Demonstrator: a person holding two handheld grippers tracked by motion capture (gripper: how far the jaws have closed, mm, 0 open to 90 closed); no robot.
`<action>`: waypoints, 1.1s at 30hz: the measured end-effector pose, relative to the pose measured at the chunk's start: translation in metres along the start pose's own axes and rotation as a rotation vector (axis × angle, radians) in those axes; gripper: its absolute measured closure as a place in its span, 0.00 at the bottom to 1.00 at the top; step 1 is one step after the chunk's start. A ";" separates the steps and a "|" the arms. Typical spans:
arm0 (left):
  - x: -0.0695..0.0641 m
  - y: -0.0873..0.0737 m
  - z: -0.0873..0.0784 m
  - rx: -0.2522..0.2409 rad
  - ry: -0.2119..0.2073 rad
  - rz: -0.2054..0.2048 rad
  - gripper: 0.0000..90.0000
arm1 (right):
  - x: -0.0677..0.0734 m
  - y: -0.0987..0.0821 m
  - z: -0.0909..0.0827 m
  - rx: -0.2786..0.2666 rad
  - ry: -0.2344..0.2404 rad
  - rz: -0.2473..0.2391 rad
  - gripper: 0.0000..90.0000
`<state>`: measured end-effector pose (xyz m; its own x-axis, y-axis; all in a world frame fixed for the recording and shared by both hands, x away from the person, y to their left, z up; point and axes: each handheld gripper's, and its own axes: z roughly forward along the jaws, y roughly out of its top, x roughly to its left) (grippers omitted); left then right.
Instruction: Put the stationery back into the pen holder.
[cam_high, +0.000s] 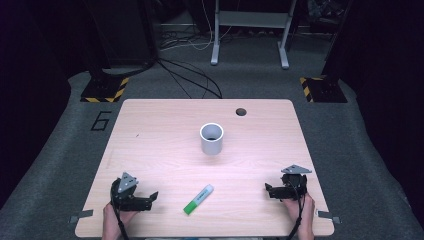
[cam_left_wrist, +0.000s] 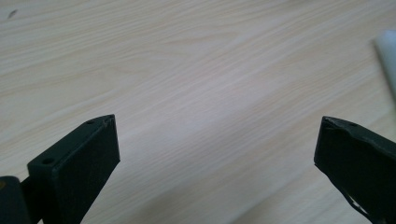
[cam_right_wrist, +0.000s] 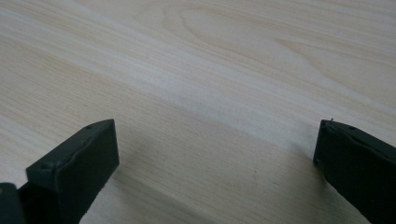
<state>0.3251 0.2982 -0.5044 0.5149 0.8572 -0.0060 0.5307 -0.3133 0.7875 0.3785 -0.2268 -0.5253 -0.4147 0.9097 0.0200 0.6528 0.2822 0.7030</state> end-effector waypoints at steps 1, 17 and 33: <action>-0.004 0.002 0.000 0.002 -0.017 0.014 0.00 | 0.000 -0.002 0.002 -0.006 -0.010 -0.008 0.00; -0.065 0.014 0.017 0.004 -0.169 0.127 0.00 | 0.002 -0.004 0.002 -0.024 -0.022 -0.004 0.00; -0.104 0.012 0.038 0.057 -0.226 0.195 0.19 | 0.002 -0.004 0.002 -0.025 -0.026 -0.004 0.00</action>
<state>0.3032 0.1897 -0.5182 0.7440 0.6682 0.0000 0.4407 -0.4907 0.7516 0.3760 -0.2254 -0.5296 -0.4009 0.9161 -0.0009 0.6351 0.2786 0.7204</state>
